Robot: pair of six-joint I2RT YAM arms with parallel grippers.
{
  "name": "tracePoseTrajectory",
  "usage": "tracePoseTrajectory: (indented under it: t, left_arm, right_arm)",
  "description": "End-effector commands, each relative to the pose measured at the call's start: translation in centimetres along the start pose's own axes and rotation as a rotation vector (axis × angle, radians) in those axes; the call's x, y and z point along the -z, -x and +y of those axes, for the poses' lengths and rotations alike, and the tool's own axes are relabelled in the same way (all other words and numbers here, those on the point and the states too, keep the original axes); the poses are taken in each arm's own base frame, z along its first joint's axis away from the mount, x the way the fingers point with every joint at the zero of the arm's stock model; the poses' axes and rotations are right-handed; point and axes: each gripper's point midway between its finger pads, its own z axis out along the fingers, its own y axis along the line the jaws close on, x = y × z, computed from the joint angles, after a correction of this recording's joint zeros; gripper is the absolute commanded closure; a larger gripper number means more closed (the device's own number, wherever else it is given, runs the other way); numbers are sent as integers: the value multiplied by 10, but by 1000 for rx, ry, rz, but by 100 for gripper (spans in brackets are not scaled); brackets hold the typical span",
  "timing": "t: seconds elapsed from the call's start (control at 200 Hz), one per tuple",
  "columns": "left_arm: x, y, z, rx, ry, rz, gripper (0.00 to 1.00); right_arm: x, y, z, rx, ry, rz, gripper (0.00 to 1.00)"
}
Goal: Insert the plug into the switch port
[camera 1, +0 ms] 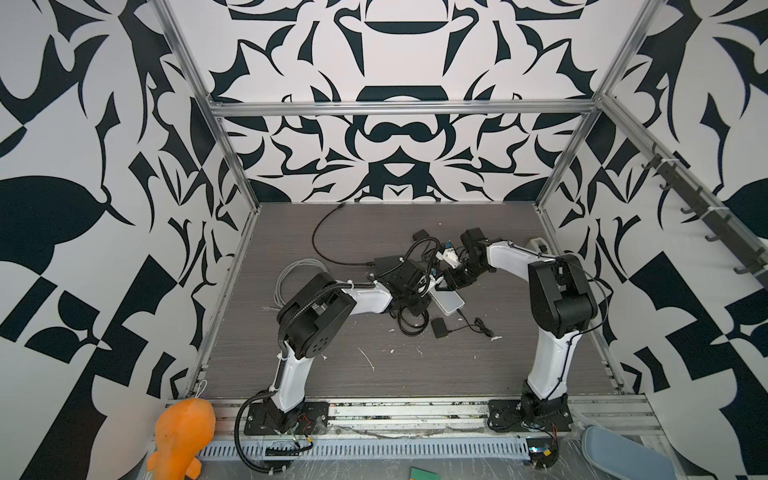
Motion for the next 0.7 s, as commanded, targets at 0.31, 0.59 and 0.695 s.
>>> tracePoseTrajectory:
  t: [0.31, 0.59, 0.695]
  left_arm:
    - [-31, 22, -33, -59, -116, -89, 100]
    - [-37, 34, -34, -54, -111, -126, 100]
    - [-37, 37, -33, -52, -106, -129, 100]
  right_arm:
    - [-32, -90, 147, 58, 467, 329, 49]
    - [-30, -99, 167, 97, 547, 373, 50]
    - [-29, -102, 170, 100, 551, 381, 50]
